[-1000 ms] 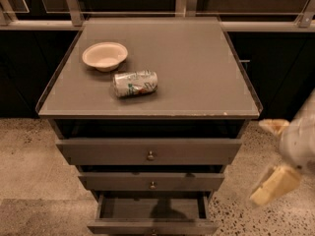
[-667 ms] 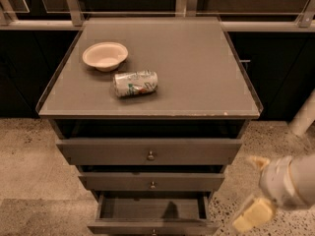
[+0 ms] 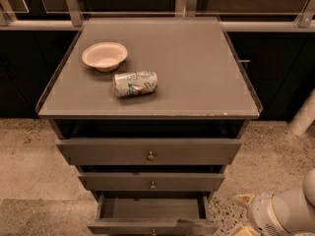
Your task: Close bottom drawer
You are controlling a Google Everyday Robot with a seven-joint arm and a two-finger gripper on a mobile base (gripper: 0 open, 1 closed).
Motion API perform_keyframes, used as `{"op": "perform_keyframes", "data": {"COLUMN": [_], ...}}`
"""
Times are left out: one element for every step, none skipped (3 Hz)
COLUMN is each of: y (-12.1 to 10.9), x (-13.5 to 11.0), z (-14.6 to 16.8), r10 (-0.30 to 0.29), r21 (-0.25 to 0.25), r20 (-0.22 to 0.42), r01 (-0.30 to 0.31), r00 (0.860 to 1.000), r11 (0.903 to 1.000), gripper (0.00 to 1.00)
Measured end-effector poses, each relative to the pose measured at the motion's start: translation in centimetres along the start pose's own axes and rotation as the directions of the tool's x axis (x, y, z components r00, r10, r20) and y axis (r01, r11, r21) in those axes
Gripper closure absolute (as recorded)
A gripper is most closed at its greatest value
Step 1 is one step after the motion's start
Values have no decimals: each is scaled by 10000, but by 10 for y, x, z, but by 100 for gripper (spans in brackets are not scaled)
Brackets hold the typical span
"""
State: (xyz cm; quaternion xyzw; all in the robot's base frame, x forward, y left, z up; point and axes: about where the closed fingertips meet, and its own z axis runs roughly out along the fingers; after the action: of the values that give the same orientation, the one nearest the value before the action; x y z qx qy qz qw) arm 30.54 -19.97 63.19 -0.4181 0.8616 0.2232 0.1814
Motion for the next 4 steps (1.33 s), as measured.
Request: {"op": "perform_keyframes", "data": {"y": [0,0,-12,-33], "x": [-1,-1,5,16], "z": [-1,-1,12,57], "r10": [-21,-21,212,857], "r21": [31,31,520,791], "r20": [3,3,292,1445], "r01": [21,21,-227,-979], "r00": [10000,10000,9993,9858], "r11": [10000,10000,9984,9921], "gripper": [40,64,87,100]}}
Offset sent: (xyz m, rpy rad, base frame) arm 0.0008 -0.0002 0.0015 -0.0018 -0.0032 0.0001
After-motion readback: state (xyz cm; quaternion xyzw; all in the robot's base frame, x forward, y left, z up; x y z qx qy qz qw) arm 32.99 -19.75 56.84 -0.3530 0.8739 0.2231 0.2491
